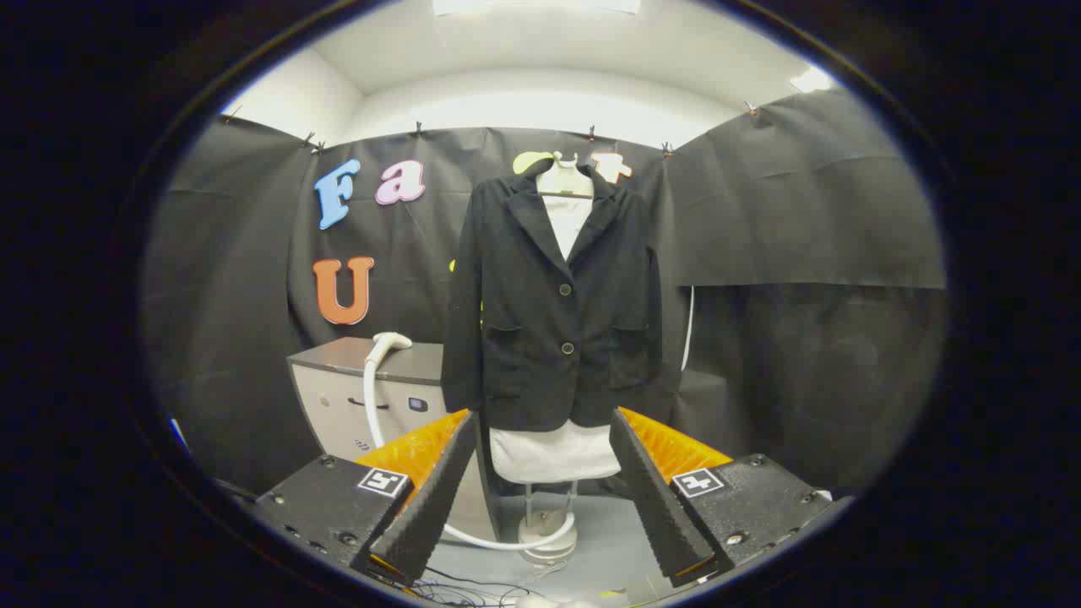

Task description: Iron the clothes twice with a garment steamer, once on the left side and once on the right side.

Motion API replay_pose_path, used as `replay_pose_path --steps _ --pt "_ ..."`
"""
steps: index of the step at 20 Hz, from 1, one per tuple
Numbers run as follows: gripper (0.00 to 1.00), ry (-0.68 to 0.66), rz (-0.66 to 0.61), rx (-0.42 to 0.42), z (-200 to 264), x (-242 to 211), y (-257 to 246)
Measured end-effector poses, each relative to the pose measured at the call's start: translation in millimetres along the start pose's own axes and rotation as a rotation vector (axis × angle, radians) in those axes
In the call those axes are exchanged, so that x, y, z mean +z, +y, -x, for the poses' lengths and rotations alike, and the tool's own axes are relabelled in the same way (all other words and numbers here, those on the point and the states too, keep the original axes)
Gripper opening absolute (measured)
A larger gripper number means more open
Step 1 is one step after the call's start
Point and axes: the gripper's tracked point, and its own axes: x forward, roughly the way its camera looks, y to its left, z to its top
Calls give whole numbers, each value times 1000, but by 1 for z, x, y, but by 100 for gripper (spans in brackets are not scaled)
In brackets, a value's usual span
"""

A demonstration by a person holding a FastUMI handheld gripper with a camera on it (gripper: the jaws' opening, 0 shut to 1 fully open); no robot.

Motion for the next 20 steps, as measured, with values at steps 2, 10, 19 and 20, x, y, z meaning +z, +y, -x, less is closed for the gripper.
replay_pose_path --steps 2,10,19,20 --pt "98 2 2 0 -1 -1 1" --pt "99 10 -3 -12 -5 -1 0" --pt "98 14 -1 -19 -14 4 8" --pt "98 15 -1 -14 -18 5 11"
